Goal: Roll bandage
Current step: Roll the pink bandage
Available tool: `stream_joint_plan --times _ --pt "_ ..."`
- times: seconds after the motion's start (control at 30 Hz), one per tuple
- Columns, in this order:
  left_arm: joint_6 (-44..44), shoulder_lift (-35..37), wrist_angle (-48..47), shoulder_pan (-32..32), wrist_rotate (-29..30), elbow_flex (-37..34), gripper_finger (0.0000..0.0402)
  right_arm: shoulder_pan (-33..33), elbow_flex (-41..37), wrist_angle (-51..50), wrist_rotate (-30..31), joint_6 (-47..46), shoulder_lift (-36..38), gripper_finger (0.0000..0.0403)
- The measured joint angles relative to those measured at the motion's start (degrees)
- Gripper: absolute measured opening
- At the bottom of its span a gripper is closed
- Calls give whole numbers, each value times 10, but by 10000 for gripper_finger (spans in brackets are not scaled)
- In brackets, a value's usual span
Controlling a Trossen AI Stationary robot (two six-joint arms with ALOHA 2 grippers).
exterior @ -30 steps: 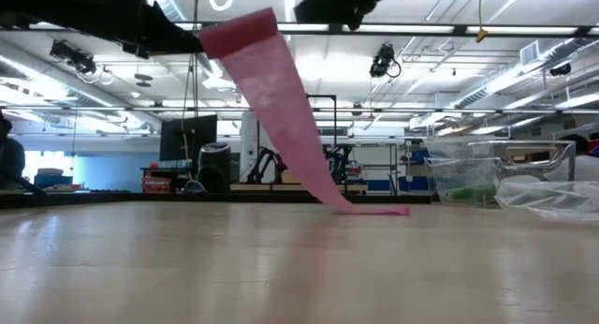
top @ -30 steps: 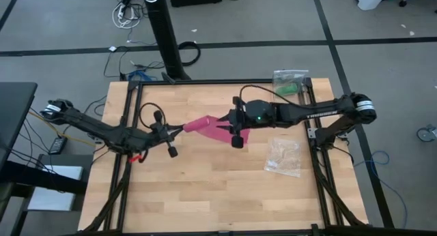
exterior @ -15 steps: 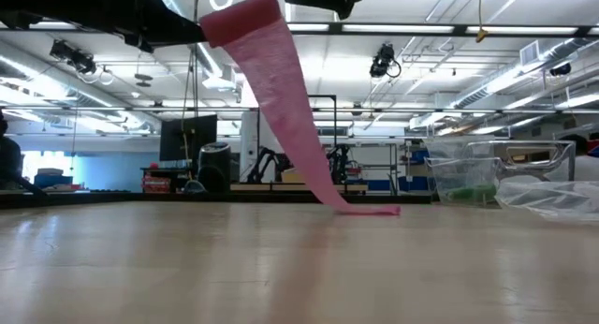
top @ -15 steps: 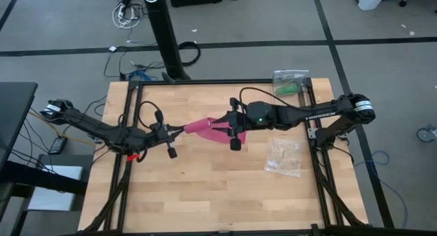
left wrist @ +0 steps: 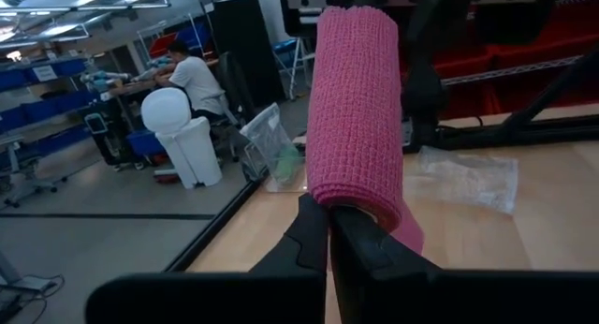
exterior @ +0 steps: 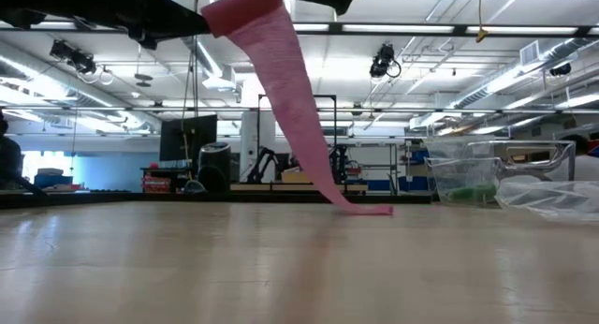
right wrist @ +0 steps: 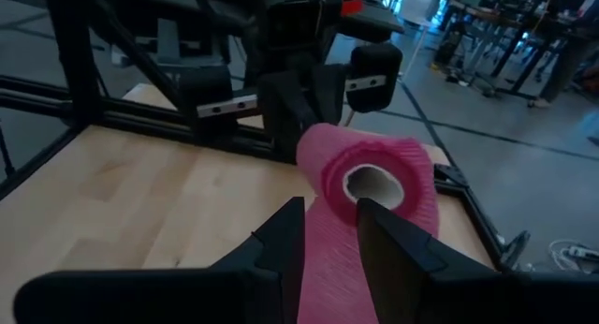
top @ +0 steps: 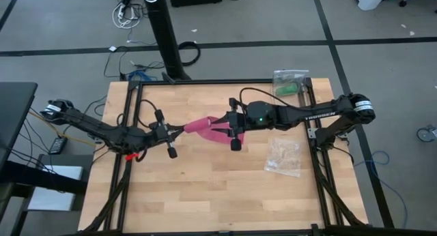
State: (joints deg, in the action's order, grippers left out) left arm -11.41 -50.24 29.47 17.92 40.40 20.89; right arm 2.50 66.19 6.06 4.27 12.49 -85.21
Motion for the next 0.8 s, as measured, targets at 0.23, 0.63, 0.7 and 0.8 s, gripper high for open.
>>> stream_joint_plan --times 0.23,0.63,0.7,0.8 --pt "13 -15 -26 -14 -13 28 5 1 0 17 4 20 0 98" --pt "27 -42 -34 -26 -27 43 5 1 0 -1 18 25 1 98" --pt "27 -42 -27 -26 -30 43 5 1 0 -1 9 21 1 99" --pt "27 -42 -22 -26 -33 44 5 1 0 -8 0 12 1 99"
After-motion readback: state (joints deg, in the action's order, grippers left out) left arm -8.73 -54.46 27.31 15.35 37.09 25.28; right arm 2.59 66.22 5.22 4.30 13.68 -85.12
